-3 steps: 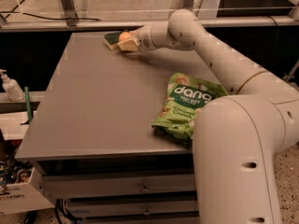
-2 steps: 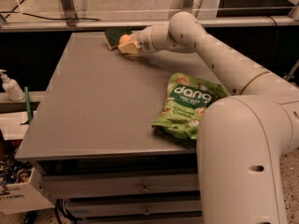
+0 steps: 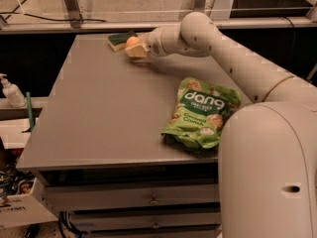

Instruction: Move orange near sponge

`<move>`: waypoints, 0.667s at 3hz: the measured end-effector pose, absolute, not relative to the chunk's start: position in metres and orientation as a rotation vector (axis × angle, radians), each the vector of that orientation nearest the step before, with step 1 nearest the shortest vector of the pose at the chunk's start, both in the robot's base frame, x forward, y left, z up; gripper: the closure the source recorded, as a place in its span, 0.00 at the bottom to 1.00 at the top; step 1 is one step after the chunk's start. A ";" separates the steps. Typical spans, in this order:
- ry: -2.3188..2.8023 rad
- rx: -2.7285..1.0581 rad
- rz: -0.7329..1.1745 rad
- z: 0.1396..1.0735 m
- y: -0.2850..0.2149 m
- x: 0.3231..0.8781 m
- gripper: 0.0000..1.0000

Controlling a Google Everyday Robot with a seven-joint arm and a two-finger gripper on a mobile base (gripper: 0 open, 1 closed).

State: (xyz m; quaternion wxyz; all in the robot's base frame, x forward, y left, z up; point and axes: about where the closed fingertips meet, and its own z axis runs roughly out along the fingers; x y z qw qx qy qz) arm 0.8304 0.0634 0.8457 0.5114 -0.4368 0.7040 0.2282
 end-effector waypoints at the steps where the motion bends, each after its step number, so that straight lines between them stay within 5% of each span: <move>1: 1.688 -1.050 0.537 0.851 0.060 0.827 0.33; 2: 1.681 -1.053 0.529 0.856 0.061 0.827 0.09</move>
Offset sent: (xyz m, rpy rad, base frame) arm -0.0015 -0.0087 0.0214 -0.0094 -0.0388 -0.0152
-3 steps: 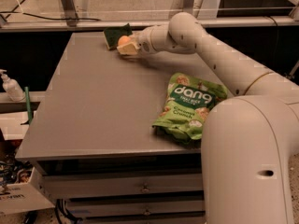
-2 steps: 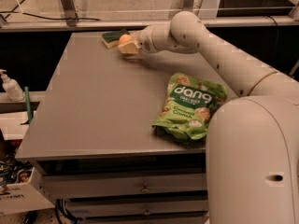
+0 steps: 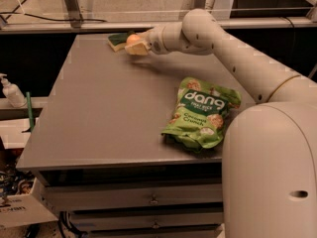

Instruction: Move orange near sponge

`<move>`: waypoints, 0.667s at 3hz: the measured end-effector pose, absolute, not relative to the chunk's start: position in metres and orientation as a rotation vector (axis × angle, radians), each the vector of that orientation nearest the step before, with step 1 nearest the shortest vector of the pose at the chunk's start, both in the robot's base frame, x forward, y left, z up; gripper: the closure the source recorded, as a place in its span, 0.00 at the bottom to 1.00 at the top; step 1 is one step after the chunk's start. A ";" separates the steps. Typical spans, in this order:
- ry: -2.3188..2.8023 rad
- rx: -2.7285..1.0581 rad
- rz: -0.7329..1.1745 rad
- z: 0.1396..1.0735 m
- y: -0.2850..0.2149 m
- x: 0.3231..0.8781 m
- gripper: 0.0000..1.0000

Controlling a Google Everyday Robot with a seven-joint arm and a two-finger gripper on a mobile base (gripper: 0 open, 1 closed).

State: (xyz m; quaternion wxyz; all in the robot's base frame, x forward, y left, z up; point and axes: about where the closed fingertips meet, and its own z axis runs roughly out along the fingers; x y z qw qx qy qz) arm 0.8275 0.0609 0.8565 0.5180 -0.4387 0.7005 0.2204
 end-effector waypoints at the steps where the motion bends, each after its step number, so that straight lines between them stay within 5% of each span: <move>1: 1.663 -1.078 0.541 0.861 0.078 0.833 0.00; 2: 1.663 -1.079 0.541 0.861 0.079 0.833 0.00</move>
Offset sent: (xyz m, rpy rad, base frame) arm 0.0095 0.0214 0.0098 -0.0027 -0.0142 0.0332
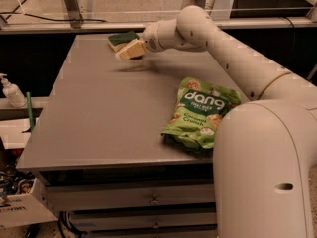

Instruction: Move orange near sponge

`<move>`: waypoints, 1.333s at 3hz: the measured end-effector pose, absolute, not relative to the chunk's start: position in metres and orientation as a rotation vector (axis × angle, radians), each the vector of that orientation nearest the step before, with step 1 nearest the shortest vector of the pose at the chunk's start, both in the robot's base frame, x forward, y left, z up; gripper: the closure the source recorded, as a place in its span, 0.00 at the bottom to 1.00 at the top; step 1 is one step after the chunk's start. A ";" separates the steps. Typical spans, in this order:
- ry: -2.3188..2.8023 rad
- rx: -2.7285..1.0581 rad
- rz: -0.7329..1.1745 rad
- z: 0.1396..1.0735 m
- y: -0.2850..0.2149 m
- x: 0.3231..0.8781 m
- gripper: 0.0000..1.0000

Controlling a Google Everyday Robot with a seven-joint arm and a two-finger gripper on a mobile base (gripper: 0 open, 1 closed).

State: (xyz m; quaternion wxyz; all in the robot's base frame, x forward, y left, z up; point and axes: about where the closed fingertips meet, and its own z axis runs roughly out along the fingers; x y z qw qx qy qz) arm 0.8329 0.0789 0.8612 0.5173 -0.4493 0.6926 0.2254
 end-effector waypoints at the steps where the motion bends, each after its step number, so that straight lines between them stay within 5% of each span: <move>1: 1.650 -1.055 0.547 0.862 0.069 0.828 0.00; 4: 1.511 -0.816 0.546 0.886 -0.030 0.776 0.00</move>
Offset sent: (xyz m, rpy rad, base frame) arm -0.0392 -0.0811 0.0106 0.1525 -0.0793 -0.0623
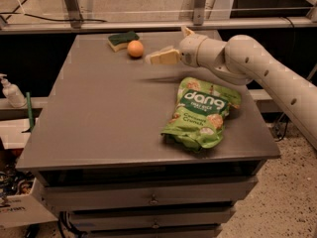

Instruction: Move orange near sponge

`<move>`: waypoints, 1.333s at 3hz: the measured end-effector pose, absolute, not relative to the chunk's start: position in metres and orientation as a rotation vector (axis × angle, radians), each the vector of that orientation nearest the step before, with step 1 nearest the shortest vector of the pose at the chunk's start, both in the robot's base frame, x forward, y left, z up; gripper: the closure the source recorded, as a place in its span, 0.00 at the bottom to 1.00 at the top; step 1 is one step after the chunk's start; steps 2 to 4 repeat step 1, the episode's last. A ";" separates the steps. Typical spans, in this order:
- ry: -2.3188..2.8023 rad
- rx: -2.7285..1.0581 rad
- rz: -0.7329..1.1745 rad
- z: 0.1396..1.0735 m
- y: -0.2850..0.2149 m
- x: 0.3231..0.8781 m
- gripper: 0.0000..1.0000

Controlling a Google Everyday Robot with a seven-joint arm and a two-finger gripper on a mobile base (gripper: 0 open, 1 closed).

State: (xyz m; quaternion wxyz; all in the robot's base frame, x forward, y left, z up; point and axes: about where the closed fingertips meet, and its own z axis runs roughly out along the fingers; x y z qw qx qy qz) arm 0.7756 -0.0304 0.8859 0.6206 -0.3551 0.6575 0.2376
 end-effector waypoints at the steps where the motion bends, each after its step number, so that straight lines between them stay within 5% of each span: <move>1: 1.493 -0.801 0.548 0.895 -0.036 0.770 0.00; 4: 1.493 -0.801 0.548 0.895 -0.036 0.770 0.00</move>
Offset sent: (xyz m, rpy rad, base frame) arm 0.0000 0.0000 0.0000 0.0000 0.0000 0.0000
